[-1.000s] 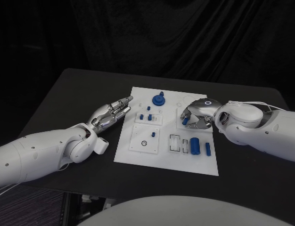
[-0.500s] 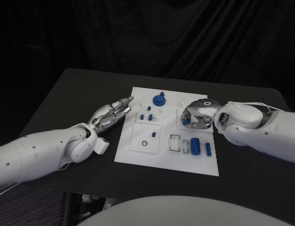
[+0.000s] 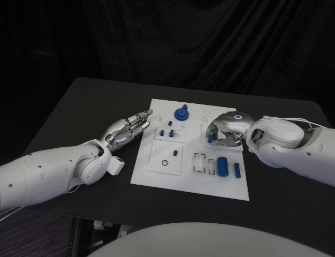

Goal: Assemble the parts on the task board

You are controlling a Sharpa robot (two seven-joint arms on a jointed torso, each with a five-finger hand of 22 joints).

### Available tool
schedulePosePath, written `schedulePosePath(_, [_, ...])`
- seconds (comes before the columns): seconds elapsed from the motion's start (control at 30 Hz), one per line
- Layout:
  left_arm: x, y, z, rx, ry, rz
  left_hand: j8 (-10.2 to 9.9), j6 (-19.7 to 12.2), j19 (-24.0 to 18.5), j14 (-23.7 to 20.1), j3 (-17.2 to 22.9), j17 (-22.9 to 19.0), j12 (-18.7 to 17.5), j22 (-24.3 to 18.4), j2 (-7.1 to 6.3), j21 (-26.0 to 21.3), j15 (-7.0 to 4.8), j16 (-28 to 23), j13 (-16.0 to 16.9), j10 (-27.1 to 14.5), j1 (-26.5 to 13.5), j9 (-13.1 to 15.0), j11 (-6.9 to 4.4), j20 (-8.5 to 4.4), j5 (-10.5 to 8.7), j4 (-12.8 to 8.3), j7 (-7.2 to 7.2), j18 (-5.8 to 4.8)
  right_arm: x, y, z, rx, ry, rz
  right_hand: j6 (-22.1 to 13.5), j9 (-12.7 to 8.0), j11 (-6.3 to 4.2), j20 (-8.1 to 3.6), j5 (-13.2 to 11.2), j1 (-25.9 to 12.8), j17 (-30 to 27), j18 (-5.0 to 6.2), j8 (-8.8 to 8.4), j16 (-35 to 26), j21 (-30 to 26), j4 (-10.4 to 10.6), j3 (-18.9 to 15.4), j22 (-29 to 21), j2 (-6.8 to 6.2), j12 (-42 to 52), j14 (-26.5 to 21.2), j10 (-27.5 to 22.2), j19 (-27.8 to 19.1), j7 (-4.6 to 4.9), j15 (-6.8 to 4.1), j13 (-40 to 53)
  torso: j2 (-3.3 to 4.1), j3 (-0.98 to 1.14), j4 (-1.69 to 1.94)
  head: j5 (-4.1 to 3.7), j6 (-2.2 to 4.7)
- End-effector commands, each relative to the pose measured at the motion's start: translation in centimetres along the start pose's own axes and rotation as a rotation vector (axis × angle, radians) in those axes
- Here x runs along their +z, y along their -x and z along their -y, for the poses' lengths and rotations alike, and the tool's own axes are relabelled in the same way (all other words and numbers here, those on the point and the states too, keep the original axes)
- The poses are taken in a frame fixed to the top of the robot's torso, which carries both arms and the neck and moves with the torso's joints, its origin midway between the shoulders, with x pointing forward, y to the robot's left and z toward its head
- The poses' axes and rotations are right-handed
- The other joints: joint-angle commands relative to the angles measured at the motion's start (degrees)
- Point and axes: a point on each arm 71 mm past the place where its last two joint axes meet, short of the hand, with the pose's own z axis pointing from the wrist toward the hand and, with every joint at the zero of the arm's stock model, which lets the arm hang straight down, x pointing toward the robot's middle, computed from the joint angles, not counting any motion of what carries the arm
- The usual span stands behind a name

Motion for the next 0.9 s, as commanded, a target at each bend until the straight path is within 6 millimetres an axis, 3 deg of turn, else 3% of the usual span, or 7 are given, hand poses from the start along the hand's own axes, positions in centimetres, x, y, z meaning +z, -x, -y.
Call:
schedulePosePath(0.03, [-0.1,-0.2,1.1,-0.013,-0.159,-0.012,-0.28,-0.54,0.11,-0.02,0.46,-0.07,-0.37,0.09,0.07,0.32,0.5,-0.21,-0.03,-0.09,0.43,-0.01,0.53,0.57,0.17,-0.1,0.11,0.86,-0.1,1.3,-0.3,-0.005,0.006,0.047,0.58,1.42,-0.05,-0.46,-0.49,0.07,-0.11,-0.93,0.54,-0.21,0.21,-0.23,-0.15,6.25,-0.02,0.01,0.0,0.1,0.08,0.04,-0.26,0.07,-0.05,-0.05,-0.03,0.13,-0.01])
schedulePosePath(0.23, [-0.1,-0.1,1.0,-0.013,-0.152,-0.011,-0.29,-0.6,0.12,-0.02,0.48,-0.07,-0.41,0.1,0.1,0.32,0.55,-0.21,-0.03,-0.12,0.46,-0.01,0.56,0.62,0.22,-0.11,0.11,0.86,-0.5,3.3,-1.6,-0.013,0.036,0.076,0.68,1.73,0.13,-0.41,-0.63,-0.08,-0.31,-0.91,0.83,-0.43,-0.08,-0.13,-0.18,6.18,-0.06,-0.26,-0.04,-0.26,0.0,0.06,-0.15,0.05,-0.04,-0.03,0.03,0.38,-0.01])
schedulePosePath(0.47, [0.0,-0.2,1.0,-0.014,-0.148,-0.014,-0.31,-0.77,0.13,-0.02,0.52,-0.07,-0.5,0.13,0.13,0.33,0.63,-0.21,-0.05,-0.16,0.49,-0.03,0.61,0.69,0.24,-0.12,0.1,0.86,-0.2,4.5,-5.3,-0.013,0.13,0.077,0.78,2.45,0.62,-0.17,-0.12,-0.01,-0.26,-0.83,1.42,-0.5,-0.97,-0.2,-0.02,6.0,-0.19,-1.16,-0.03,-1.17,-0.29,0.27,0.23,-0.16,0.06,-0.01,-0.01,0.43,-0.01])
schedulePosePath(0.67, [0.2,-0.3,0.9,-0.018,-0.145,-0.02,-0.35,-1.07,0.14,-0.02,0.59,-0.07,-0.58,0.13,0.22,0.33,0.78,-0.21,-0.05,-0.23,0.54,-0.06,0.73,0.81,0.23,-0.13,0.06,0.87,1.0,4.2,-9.3,-0.08,0.242,0.065,1.25,3.0,0.88,0.01,0.16,-0.13,0.2,-0.9,1.98,-0.13,-0.52,-0.26,0.03,6.1,-0.3,-1.75,0.16,-1.51,-0.21,0.37,0.44,-0.32,0.1,-0.09,0.11,0.51,-0.01])
schedulePosePath(0.9, [0.3,-0.4,0.8,-0.02,-0.141,-0.023,-0.38,-1.3,0.14,-0.02,0.65,-0.07,-0.67,0.11,0.28,0.33,0.91,-0.21,-0.06,-0.28,0.61,-0.08,0.83,0.9,0.27,-0.16,0.0,0.87,3.0,3.1,-12.4,-0.164,0.333,0.068,1.0,3.09,0.9,0.05,0.18,-0.16,0.29,-0.92,1.92,-0.05,-0.35,-0.33,0.04,6.14,-0.48,-2.06,0.22,-1.7,-0.16,0.32,0.47,-0.42,0.21,0.01,-0.01,1.12,-0.01])
